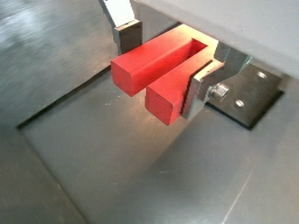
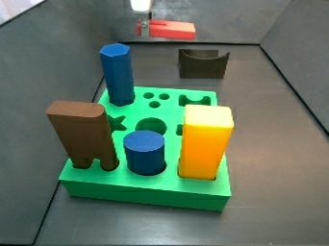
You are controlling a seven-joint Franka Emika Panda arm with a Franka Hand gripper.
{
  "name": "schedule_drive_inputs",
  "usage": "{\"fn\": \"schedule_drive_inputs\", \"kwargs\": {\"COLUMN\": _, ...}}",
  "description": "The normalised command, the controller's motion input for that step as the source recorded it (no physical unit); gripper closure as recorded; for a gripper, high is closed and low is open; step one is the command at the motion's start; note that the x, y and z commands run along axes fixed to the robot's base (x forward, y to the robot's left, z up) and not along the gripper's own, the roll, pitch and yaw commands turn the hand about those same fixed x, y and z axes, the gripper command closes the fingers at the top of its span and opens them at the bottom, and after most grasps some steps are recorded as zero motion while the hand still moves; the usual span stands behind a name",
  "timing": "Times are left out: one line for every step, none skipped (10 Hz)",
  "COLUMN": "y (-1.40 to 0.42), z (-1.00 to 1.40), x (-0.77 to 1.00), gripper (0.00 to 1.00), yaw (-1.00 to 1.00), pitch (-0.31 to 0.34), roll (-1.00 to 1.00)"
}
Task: Pick up the double-square object. Move up. Rotate the double-square object. Place the double-square object on the fixture. Regrasp the double-square object. Move to above the board. Insert the double-square object.
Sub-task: Rotate the double-square object.
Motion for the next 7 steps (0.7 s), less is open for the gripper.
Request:
{"fn": "schedule_drive_inputs", "kwargs": {"y": 0.01, "z": -0.02, "x": 0.02, "gripper": 1.0, "yaw": -1.0, "pitch": -0.005, "roll": 0.0}}
{"fn": "schedule_drive_inputs", "kwargs": {"y": 0.01, "z": -0.02, "x": 0.02, "gripper": 1.0, "yaw": -1.0, "pitch": -0.005, "roll": 0.0}}
{"fn": "schedule_drive_inputs", "kwargs": {"y": 0.01, "z": -0.02, "x": 0.02, "gripper": 1.0, "yaw": -1.0, "pitch": -0.005, "roll": 0.0}}
{"fn": "schedule_drive_inputs", "kwargs": {"y": 0.01, "z": -0.02, "x": 0.02, "gripper": 1.0, "yaw": -1.0, "pitch": -0.005, "roll": 0.0}}
{"fn": "schedule_drive_inputs", "kwargs": {"y": 0.01, "z": -0.02, "x": 0.02, "gripper": 1.0, "yaw": -1.0, "pitch": -0.006, "roll": 0.0}}
{"fn": "schedule_drive_inputs", "kwargs": {"y": 0.01, "z": -0.02, "x": 0.02, "gripper": 1.0, "yaw": -1.0, "pitch": -0.006, "roll": 0.0}}
{"fn": "schedule_drive_inputs", "kwargs": {"y": 0.01, "z": -0.02, "x": 0.02, "gripper": 1.0, "yaw": -1.0, "pitch": -0.006, "roll": 0.0}}
